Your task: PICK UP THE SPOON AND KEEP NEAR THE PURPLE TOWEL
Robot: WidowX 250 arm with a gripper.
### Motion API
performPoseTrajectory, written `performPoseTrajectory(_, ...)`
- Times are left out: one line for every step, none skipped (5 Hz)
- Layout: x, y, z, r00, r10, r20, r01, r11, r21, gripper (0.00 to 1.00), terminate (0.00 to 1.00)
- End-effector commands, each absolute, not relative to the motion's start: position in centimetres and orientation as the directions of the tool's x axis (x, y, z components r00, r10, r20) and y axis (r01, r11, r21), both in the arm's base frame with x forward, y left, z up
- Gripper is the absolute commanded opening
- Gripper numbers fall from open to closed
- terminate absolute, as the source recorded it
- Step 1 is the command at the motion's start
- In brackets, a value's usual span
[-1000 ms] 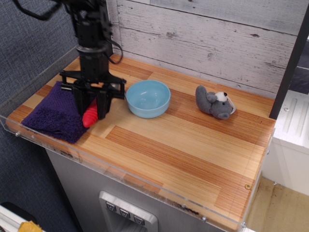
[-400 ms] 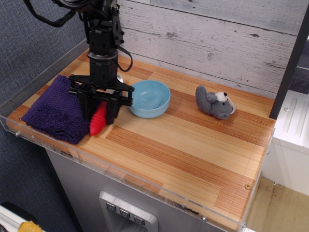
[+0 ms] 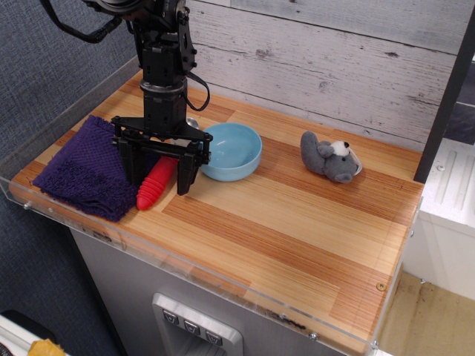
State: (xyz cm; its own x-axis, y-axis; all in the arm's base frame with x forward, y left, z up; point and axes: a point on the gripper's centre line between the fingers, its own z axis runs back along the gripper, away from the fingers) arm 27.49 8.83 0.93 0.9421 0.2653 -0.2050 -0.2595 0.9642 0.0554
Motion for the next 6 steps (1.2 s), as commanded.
performPoseTrajectory(27.0, 9.7, 4.1, 0.934, 0.331, -0.136, -0.336, 0.942, -0.017, 1.00, 0.00)
performPoseTrajectory(28.0, 9.5, 7.6, 0.941, 0.331, -0.070, -0.334, 0.942, -0.033, 1.00, 0.00)
performPoseTrajectory(28.7, 8.4, 11.7, 0.958, 0.286, -0.001, -0.286, 0.958, -0.021, 1.00, 0.00)
performPoseTrajectory(28.9, 6.7, 15.0, 0.971, 0.231, 0.062, -0.230, 0.973, -0.012, 1.00, 0.00)
performPoseTrajectory(28.9, 4.5, 15.8, 0.993, 0.104, 0.053, -0.105, 0.994, 0.017, 1.00, 0.00)
performPoseTrajectory(28.5, 3.2, 16.0, 0.996, 0.061, 0.067, -0.065, 0.996, 0.053, 1.00, 0.00)
